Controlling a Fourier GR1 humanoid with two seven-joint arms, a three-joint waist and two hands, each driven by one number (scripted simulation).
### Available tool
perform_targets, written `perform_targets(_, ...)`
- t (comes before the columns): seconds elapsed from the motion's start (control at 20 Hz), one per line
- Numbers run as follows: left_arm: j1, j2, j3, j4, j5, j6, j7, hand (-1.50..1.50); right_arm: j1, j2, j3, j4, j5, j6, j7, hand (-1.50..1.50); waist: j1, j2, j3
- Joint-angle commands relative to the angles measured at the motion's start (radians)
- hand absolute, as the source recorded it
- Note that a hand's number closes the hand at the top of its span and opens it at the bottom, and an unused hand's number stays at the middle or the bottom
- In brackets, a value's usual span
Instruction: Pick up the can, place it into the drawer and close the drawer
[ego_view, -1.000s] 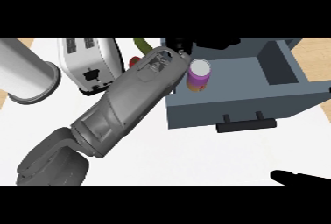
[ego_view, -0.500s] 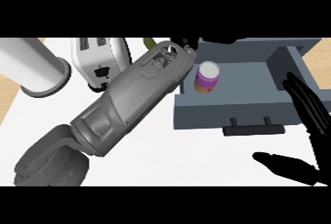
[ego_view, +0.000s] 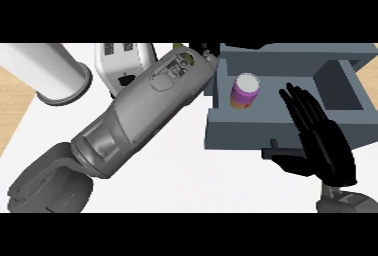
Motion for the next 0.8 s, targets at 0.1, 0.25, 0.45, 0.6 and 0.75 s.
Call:
perform_targets(0.1,0.079,0.119,-0.022,-0.162,-0.045,-0.012,0.085,-1.50,-0.087,0.072,-0.009,0.241,0.073,-0.170,-0.033,-1.50,0.021,-0.006,0.000)
perform_targets(0.25,0.071,0.171,-0.020,-0.199,-0.064,-0.027,0.145,-1.50,-0.152,0.102,-0.018,0.370,0.105,-0.214,-0.021,-1.50,0.019,-0.003,0.000)
perform_targets(0.45,0.134,0.247,-0.011,-0.293,-0.071,-0.034,0.182,-1.50,-0.222,0.055,-0.096,0.487,0.088,-0.245,-0.062,-1.50,0.027,-0.002,0.000)
perform_targets(0.6,0.149,0.277,-0.025,-0.350,-0.082,-0.052,0.207,-1.50,-0.280,0.073,-0.101,0.619,0.139,-0.327,-0.076,-1.50,0.044,0.000,0.001)
perform_targets(0.75,0.198,0.308,-0.034,-0.422,-0.088,-0.039,0.246,-1.50,-0.312,0.045,-0.138,0.683,0.140,-0.350,-0.094,-1.50,0.046,-0.002,0.001)
